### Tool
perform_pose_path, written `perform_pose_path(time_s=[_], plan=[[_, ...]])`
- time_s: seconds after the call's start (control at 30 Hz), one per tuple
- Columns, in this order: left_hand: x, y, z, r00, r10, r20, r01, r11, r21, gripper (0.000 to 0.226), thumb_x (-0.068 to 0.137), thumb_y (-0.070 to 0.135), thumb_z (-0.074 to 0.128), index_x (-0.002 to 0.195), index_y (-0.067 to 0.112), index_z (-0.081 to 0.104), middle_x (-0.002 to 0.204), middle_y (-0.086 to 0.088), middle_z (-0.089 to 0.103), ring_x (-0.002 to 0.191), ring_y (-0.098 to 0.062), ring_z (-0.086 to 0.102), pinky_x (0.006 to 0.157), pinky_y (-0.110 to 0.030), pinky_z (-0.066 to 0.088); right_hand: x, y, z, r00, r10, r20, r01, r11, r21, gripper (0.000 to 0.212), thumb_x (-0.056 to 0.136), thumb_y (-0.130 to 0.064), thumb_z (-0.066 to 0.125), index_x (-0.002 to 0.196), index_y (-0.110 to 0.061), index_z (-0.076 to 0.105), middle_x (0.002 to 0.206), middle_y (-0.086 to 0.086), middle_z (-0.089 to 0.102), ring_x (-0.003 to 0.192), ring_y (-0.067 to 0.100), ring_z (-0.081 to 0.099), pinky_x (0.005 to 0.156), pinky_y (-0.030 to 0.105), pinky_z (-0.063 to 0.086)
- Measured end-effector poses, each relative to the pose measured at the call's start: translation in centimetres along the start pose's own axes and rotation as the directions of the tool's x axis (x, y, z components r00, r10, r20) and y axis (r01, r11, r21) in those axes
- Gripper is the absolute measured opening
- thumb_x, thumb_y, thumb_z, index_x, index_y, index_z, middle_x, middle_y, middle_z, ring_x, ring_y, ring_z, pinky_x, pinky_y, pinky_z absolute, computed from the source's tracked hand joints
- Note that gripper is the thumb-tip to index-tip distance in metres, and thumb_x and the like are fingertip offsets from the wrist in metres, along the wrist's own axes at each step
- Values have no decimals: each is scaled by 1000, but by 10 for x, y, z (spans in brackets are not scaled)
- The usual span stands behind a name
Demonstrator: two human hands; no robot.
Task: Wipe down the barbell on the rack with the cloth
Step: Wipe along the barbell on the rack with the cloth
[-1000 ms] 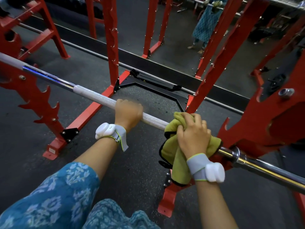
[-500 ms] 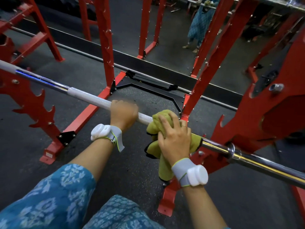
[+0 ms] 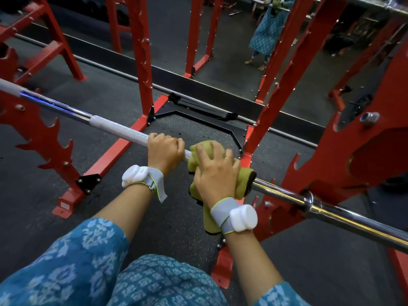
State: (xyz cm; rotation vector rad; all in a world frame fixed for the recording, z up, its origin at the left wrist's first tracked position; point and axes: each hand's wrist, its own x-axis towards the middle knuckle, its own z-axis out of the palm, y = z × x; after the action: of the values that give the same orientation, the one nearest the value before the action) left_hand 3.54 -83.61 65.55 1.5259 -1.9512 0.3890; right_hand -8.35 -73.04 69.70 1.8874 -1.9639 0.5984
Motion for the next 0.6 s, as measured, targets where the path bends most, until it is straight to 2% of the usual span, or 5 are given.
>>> perform_pose_path(time_s=[0.1, 0.17, 0.23, 0.5, 0.6], plan=[[0, -1, 1, 1000, 4, -4, -4, 1000, 12, 48, 81, 22, 36, 41, 8, 59, 44, -9, 57, 43, -26, 52, 63, -36, 22, -27, -3, 10, 989, -142, -47, 143, 989, 24, 56, 67, -24, 53, 121, -32, 62, 132, 5, 47, 103, 35, 43, 84, 45, 35], [0, 0, 2, 1000, -10, -5, 10, 1000, 6, 48, 81, 23, 37, 42, 8, 60, 44, -8, 57, 44, -26, 52, 65, -36, 23, -43, 0, 14, 977, -200, -68, 203, 978, 43, 61, 62, -23, 60, 122, -33, 62, 136, 2, 40, 110, 35, 40, 88, 44, 33], [0, 0, 2, 1000, -18, -3, 18, 1000, 5, 47, 81, 23, 37, 42, 9, 60, 44, -8, 57, 44, -26, 52, 66, -36, 25, -54, 0, 15, 976, -209, -66, 215, 972, 96, 58, 64, -25, 54, 120, -33, 63, 136, 1, 39, 111, 35, 40, 86, 43, 37], [0, 0, 1, 1000, -16, -5, 16, 1000, -3, 49, 82, 23, 37, 42, 8, 60, 44, -9, 57, 45, -27, 53, 67, -36, 25, -65, 7, 15, 991, -120, 57, 86, 907, 412, 58, 67, -26, 48, 124, -35, 52, 130, 3, 48, 95, 34, 53, 80, 38, 46], [0, 0, -1, 1000, -12, 5, 12, 1000, -16, 50, 83, 24, 36, 43, 7, 60, 45, -9, 58, 46, -27, 53, 67, -37, 25, -69, 14, 21, 974, -45, 224, -110, 764, 635, 53, 67, -24, 47, 117, -25, 64, 120, 4, 57, 99, 29, 55, 90, 33, 44]])
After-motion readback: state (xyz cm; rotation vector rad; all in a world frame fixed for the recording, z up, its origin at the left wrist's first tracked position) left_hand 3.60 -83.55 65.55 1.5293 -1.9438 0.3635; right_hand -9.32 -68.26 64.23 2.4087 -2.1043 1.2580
